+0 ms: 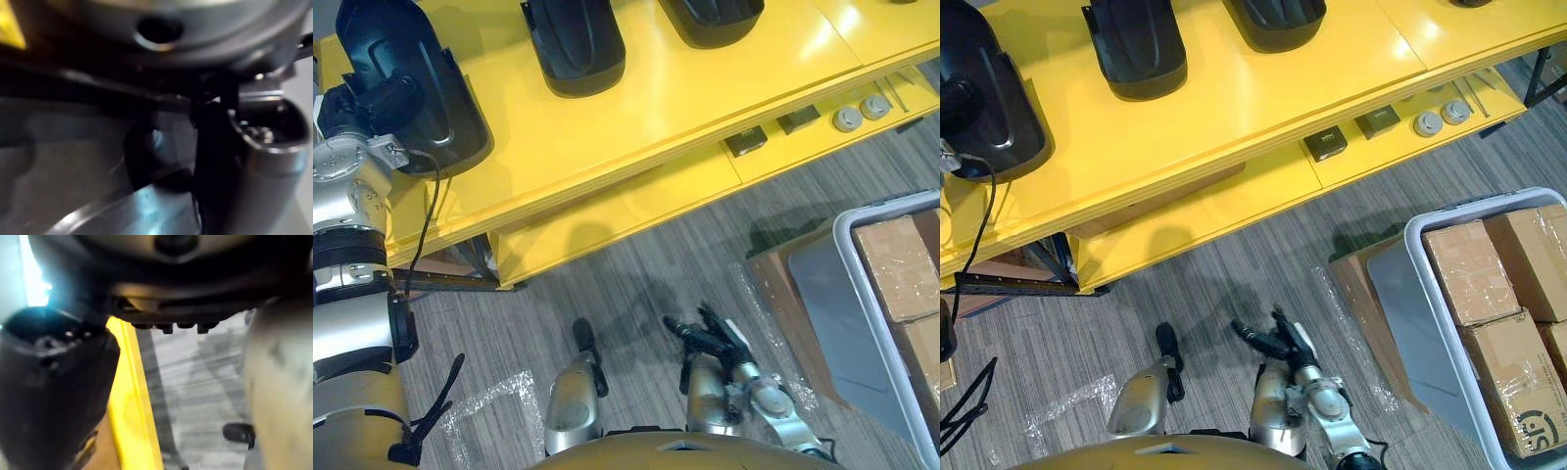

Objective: Walk over and take three plastic housings, then place them on the shelf

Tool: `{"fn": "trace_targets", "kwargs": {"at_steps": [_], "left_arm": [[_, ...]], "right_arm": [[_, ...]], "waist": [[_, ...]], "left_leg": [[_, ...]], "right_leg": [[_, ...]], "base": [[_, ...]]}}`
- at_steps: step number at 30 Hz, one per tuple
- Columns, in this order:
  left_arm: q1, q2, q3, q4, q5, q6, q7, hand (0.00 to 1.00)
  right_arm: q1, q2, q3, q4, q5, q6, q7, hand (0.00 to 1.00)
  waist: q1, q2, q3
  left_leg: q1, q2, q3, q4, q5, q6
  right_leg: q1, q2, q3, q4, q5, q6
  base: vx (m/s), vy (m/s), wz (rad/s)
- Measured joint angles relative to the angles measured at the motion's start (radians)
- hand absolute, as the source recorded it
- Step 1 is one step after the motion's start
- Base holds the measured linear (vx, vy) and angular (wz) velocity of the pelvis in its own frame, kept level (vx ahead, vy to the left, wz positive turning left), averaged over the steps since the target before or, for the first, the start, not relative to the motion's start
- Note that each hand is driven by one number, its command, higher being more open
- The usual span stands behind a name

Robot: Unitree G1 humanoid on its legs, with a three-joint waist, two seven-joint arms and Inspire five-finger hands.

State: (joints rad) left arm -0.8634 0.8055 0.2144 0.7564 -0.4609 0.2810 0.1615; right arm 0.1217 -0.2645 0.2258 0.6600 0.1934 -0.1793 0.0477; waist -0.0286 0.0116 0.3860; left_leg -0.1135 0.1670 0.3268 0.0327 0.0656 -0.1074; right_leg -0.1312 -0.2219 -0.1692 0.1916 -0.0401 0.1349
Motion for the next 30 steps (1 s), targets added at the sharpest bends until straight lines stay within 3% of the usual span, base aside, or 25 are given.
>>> {"fn": "trace_targets", "kwargs": {"at_steps": [5,14,15,30], "left_arm": [[0.000,0.000,0.000,0.000,0.000,0.008,-0.018,0.00],[0.000,0.000,0.021,-0.002,0.000,0.029,-0.021,0.00],[0.000,0.000,0.021,-0.002,0.000,0.030,-0.021,1.00],[-0.001,-0.005,0.036,-0.019,0.036,0.053,-0.031,1.00]], "right_arm": [[-0.012,-0.004,-0.060,0.082,-0.007,0.039,0.044,1.00],[-0.016,0.015,-0.119,0.157,-0.028,0.070,0.079,1.00],[-0.016,0.020,-0.129,0.159,-0.028,0.070,0.079,1.00],[-0.018,0.034,-0.162,0.162,-0.027,0.071,0.079,1.00]], "waist": [[-0.001,0.000,0.000],[-0.001,0.000,0.000],[-0.001,0.000,0.000],[-0.003,-0.001,-0.001]], "left_leg": [[0.004,0.019,0.059,0.015,-0.010,-0.001],[0.002,0.018,0.067,0.026,-0.004,0.003],[0.002,0.018,0.069,0.026,-0.004,0.003],[0.001,0.019,0.080,0.015,0.008,0.003]], "right_leg": [[0.010,-0.004,-0.008,0.000,-0.001,0.000],[0.007,-0.004,-0.004,-0.002,-0.001,0.000],[0.005,-0.004,-0.002,-0.002,-0.001,0.000],[-0.007,0.000,0.010,-0.005,0.004,0.005]], "base": [[0.01,0.010,0.04],[0.00,0.004,-0.01],[-0.03,0.013,-0.07],[-0.01,0.002,-0.01]]}}
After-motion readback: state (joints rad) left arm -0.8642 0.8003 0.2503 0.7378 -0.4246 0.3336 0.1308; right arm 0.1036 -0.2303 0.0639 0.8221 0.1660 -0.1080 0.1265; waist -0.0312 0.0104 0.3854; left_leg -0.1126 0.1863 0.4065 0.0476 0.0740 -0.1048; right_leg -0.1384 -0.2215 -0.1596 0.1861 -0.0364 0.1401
